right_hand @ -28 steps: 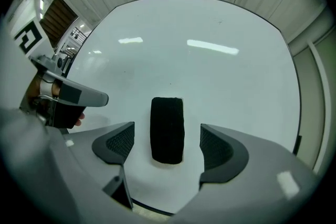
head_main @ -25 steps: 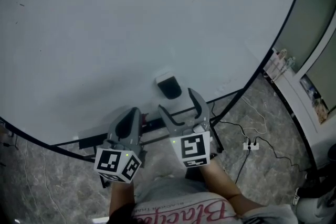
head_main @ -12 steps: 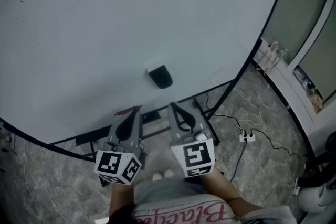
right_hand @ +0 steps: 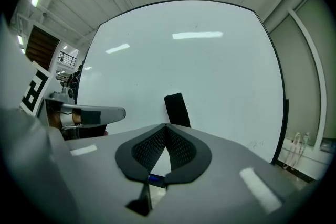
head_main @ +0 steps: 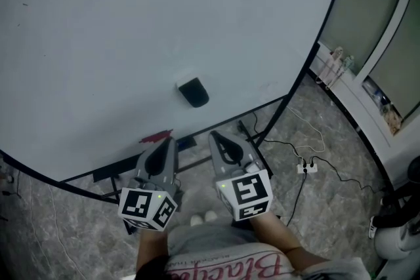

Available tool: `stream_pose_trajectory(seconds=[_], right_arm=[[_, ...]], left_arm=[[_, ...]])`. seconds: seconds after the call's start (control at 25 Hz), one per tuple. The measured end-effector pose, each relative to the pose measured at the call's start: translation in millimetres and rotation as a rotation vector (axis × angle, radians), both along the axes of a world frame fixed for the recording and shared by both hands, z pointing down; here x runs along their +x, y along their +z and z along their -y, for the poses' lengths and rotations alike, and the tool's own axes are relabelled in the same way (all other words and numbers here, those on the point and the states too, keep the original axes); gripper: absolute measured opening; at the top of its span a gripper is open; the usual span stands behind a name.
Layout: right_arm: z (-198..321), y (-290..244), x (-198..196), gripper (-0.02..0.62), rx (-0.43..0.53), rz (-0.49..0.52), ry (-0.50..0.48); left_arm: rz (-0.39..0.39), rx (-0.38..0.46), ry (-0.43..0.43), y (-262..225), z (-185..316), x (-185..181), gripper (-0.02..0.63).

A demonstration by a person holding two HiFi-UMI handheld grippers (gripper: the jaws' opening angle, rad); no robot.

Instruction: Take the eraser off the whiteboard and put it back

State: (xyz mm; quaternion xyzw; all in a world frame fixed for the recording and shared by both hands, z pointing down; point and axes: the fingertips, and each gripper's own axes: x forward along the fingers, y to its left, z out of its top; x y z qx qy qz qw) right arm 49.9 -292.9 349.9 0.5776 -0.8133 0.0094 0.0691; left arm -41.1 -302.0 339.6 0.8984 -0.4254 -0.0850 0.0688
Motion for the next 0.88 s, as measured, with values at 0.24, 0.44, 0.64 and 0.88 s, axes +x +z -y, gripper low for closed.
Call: stream_pose_trajectory(seconds=[0.24, 0.44, 0.64, 0.88], right_arm=[[-3.0, 1.3, 2.4, 0.0, 0.006, -0.021, -0.001], [-4.2, -3.8, 2.6, 0.0, 0.013, -0.019, 0.003], [-3.0, -7.4, 2.8, 0.0, 0.021, -0.024, 0.01], [-3.3, -6.3, 1.5, 0.0, 0.022, -0.033, 0.007]], left_arm=[[0.0, 0.002, 0.003, 0.7, -1.6, 3.2, -0.002], [0.003, 0.008, 0.006, -2.9, -4.5, 4.7, -0.002], [0.002, 0.011, 0.002, -4.4, -3.7, 2.9, -0.002], [0.001, 0.009, -0.003, -3.2, -3.1, 1.5, -0.002]])
